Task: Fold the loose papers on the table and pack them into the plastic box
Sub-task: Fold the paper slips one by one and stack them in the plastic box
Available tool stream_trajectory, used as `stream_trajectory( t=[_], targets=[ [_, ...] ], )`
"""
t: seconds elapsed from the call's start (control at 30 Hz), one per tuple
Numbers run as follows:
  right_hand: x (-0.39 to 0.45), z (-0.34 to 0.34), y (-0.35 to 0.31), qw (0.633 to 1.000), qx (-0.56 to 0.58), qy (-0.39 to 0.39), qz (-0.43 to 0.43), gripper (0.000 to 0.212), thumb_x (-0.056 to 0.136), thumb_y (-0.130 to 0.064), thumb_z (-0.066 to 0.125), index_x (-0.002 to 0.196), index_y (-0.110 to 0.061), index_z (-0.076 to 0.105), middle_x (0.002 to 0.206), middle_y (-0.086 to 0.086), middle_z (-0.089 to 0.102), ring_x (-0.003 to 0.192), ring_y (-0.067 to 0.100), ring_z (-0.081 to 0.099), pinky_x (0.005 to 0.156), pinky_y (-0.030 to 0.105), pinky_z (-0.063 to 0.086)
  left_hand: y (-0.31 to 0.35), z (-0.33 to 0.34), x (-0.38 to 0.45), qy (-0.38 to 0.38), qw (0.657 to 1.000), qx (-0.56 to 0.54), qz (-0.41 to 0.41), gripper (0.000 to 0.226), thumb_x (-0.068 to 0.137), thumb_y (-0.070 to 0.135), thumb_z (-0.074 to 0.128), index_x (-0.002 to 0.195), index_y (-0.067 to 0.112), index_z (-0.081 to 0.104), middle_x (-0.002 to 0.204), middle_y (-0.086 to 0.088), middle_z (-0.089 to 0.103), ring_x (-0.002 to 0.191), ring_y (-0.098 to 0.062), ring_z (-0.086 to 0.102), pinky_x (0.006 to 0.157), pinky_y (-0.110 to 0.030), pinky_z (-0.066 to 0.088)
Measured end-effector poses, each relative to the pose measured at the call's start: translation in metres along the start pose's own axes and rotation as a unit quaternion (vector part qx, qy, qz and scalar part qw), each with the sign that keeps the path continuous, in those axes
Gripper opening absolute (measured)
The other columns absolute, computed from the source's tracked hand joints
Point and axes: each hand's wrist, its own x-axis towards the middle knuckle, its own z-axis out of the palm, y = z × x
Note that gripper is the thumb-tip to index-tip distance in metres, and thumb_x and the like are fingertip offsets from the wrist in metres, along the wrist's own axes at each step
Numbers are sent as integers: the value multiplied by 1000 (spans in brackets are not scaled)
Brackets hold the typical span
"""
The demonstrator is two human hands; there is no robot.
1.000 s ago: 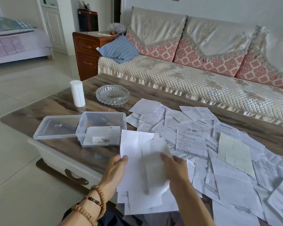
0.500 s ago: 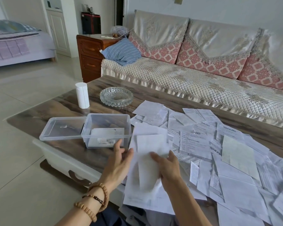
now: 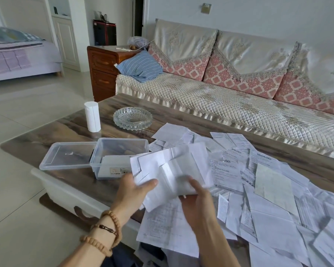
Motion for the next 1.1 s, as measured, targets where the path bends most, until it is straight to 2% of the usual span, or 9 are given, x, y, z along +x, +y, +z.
stream_trajectory(
  t=[0.1,0.23,0.43,0.5,0.6,0.8,0.9,1.0,1.1],
  targets=[
    [5,-14,-35,986,-147,-55,-49,44,65,1,77,108,0,67,99,18,71,91,33,65,72,46,54,6,-15,18,-47,995,89,25,21,78,23,81,90,19,64,87,3,71,83,-15,69,60,-24,53],
    [5,-16,-39,923,-366,-103,-64,32,60,-1,82,91,-1,74,91,19,74,83,33,70,70,40,58,2,-17,27,-55,991,118,13,27,70,20,86,85,18,63,81,0,69,80,-18,67,58,-25,51],
    [2,-21,-32,923,-356,-123,-76,23,74,8,75,93,-6,75,95,14,75,91,25,71,79,32,57,-33,-23,29,-77,995,-66,-22,44,61,9,90,100,8,70,91,-7,76,88,-22,73,73,-33,56],
    [5,-14,-29,923,-352,-134,-72,25,74,10,73,95,-4,74,95,13,75,90,23,72,74,27,56,-32,-21,35,-79,994,-69,-2,36,66,2,85,100,6,72,92,-9,76,90,-23,72,73,-28,56],
    [17,6,-19,899,-406,-150,-69,25,73,7,78,95,-3,74,93,15,75,88,30,72,76,38,60,-23,-26,57,-65,997,-32,26,34,65,2,86,95,8,72,87,-4,76,84,-19,72,67,-24,55],
    [33,19,-1,875,-457,-88,-130,6,77,-2,78,80,-4,73,78,12,74,72,20,70,70,45,57,-23,-33,78,-78,996,-7,44,29,73,5,82,96,18,69,88,7,76,91,-15,70,76,-27,53],
    [32,18,-17,884,-427,-114,-150,12,76,0,79,80,-10,74,78,6,75,74,18,72,69,35,59,-19,-34,81,-92,991,-27,88,34,71,0,82,99,17,72,94,1,76,92,-15,71,79,-29,56],
    [36,6,-16,855,-491,-114,-124,18,68,-5,86,81,-11,74,73,1,73,69,19,69,61,33,56,-27,-30,80,-115,991,-35,62,43,61,3,89,97,16,72,94,-1,76,91,-17,71,76,-30,57],
    [35,6,-6,861,-483,-95,-128,12,71,-3,83,78,-8,74,66,-3,68,63,14,62,56,26,49,-34,-21,78,-122,991,-11,54,35,65,3,87,94,17,72,91,0,76,90,-16,71,74,-28,56]
  ],
)
